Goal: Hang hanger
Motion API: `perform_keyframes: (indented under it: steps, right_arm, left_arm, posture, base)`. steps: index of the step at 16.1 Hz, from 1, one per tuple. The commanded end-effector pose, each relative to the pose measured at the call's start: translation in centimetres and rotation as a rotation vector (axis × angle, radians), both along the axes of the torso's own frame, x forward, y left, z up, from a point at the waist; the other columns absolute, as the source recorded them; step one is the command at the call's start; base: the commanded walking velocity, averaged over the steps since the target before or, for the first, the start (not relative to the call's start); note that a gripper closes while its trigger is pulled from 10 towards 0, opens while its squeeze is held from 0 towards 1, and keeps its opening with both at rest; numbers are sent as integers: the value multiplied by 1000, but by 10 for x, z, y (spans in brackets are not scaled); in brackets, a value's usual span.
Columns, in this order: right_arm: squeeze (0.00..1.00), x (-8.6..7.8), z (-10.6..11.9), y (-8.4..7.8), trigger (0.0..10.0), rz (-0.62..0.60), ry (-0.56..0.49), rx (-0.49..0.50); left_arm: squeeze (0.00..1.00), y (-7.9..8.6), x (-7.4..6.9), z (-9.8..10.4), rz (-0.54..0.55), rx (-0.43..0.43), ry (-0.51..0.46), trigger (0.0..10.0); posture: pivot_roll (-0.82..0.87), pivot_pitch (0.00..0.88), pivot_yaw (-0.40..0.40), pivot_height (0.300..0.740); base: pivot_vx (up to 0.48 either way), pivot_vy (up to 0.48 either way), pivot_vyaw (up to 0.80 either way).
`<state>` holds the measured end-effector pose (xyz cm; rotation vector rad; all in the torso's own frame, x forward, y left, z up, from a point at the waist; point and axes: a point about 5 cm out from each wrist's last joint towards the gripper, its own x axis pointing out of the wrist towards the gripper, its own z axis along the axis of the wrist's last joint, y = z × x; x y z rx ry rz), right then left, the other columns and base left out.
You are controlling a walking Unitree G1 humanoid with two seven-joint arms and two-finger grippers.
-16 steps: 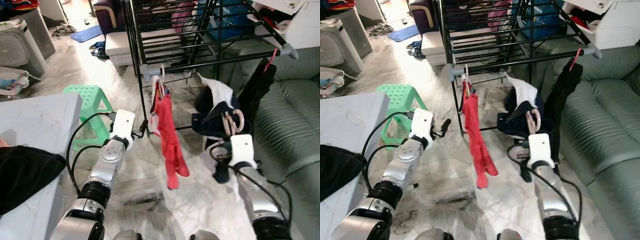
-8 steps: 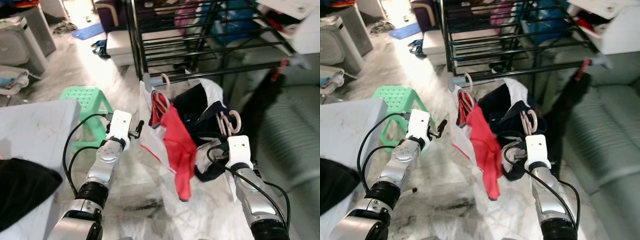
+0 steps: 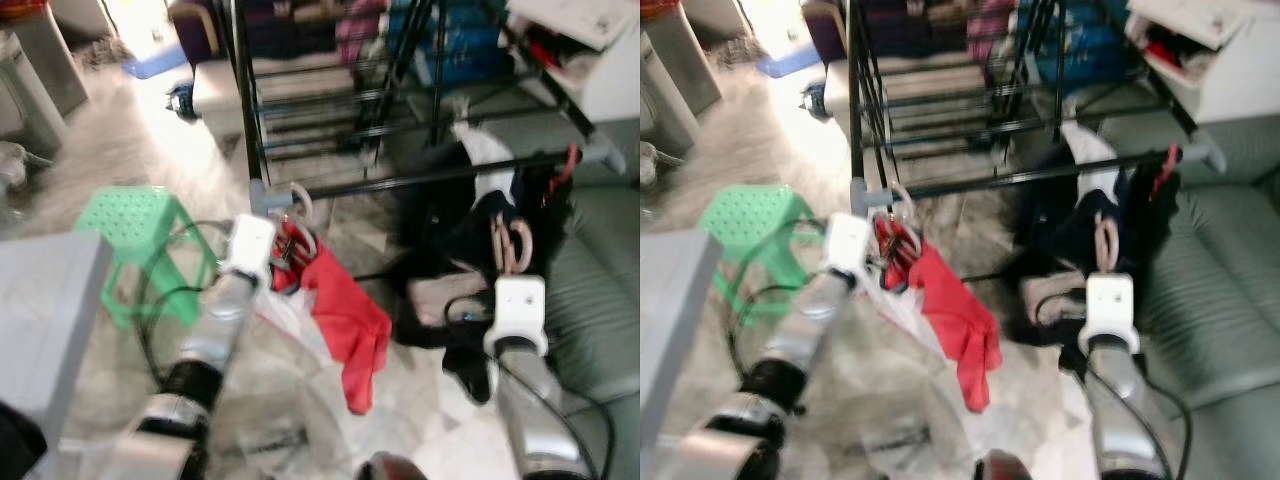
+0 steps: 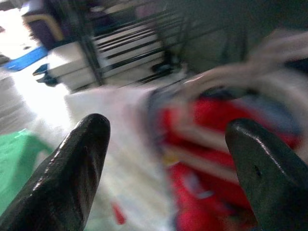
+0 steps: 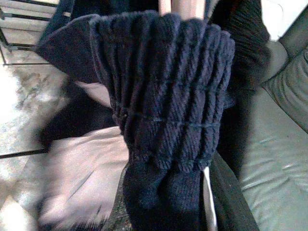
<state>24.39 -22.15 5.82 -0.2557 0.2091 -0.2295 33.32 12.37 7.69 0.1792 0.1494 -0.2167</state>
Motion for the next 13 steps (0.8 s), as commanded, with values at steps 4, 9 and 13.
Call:
perform_keyframes:
  steps: [4,9,13]
  right_arm:
    - [0,2,11,13,10000,110,-30,63]
    - [0,35,22,33,10000,178,-15,220]
    - [0,66,20,28,10000,198,75,236]
  left_arm:
    - [0,8,-2,-4,48,20,7,10000]
    - [0,16,-4,-7,112,42,25,10000]
    - [0,19,-11,-3,96,85,3,10000]
  posture:
    - [-86,8,60,740]
    - [-59,10,55,740]
    - [14,16,21,740]
  base:
    - [0,0,0]
    - [0,0,0]
    - [0,0,0]
